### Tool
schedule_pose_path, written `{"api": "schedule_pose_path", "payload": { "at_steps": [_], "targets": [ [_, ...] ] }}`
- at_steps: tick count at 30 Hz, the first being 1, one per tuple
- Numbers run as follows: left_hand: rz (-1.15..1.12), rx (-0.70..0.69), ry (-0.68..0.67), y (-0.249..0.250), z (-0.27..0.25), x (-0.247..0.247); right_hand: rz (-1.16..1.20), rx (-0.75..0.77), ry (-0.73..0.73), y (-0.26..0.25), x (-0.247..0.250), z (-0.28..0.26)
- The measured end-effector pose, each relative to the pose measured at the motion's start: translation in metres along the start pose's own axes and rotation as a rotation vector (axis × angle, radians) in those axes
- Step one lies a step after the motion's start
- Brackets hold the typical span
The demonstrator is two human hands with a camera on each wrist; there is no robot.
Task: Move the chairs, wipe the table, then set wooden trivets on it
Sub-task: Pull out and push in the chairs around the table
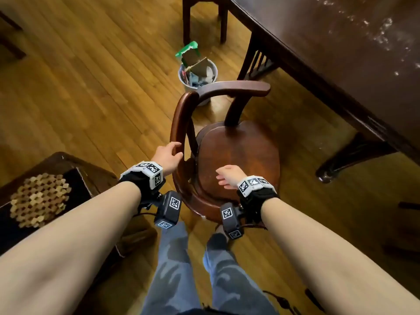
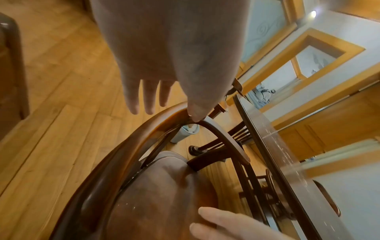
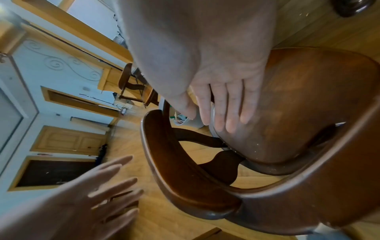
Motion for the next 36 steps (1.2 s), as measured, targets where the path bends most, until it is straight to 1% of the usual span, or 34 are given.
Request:
{"api": "schedule_pose_path", "payload": {
  "at_steps": [2, 4, 6, 8, 9, 12, 15, 17, 19, 21, 24, 28, 32, 34, 36],
  "targets": [
    [0.066, -0.010, -0.040, 0.000, 0.022, 0.007, 0.002, -0.027, 0.061, -0.003, -0.006, 0.009],
    [0.136, -0.003, -0.094, -0.003, 0.046, 0.015, 0.021, -0.072, 0.079, -0.001, -0.017, 0.015],
    [0.203, -0.009, -0.121, -0.002, 0.062, 0.022, 0.054, -0.155, -0.004, 0.001, -0.034, 0.014],
    [0.251, -0.045, -0.166, -0.002, 0.080, 0.029, 0.074, -0.245, -0.116, 0.001, -0.060, 0.012],
    [0.251, -0.071, -0.197, -0.003, 0.091, 0.032, 0.086, -0.274, -0.137, 0.000, -0.074, 0.014],
    [0.256, -0.128, -0.283, -0.007, 0.108, 0.038, 0.164, -0.290, -0.137, -0.009, -0.109, 0.022],
    [0.271, -0.192, -0.357, -0.013, 0.117, 0.041, 0.297, -0.379, -0.087, -0.022, -0.131, 0.032],
    [0.316, -0.243, -0.357, -0.014, 0.120, 0.043, 0.259, -0.399, 0.016, -0.023, -0.138, 0.039],
    [0.367, -0.275, -0.321, -0.014, 0.121, 0.042, 0.247, -0.411, 0.100, -0.020, -0.139, 0.045],
    [0.396, -0.278, -0.290, -0.014, 0.120, 0.039, 0.266, -0.397, 0.114, -0.015, -0.139, 0.050],
    [0.399, -0.251, -0.256, -0.015, 0.115, 0.032, 0.408, -0.444, 0.133, -0.012, -0.137, 0.045],
    [0.391, -0.206, -0.210, -0.017, 0.104, 0.024, 0.446, -0.395, 0.128, 0.004, -0.136, 0.037],
    [0.397, -0.156, -0.229, -0.022, 0.085, 0.014, 0.534, -0.387, 0.124, 0.022, -0.138, 0.020],
    [0.385, -0.144, -0.249, -0.029, 0.076, 0.006, 0.586, -0.379, 0.160, 0.033, -0.138, 0.014],
    [0.337, -0.136, -0.284, -0.037, 0.071, -0.002, 0.641, -0.376, 0.228, 0.042, -0.139, 0.010]
  ]
}}
Point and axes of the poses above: each hand's wrist, its own z-axis towards the middle knuckle, its own x-axis out of the back of the hand, y = z × x, the point moved 1 cm from there along z, towards the middle knuckle, and after that the axes turned 5 degrees about -z, right-handed, at the moved point
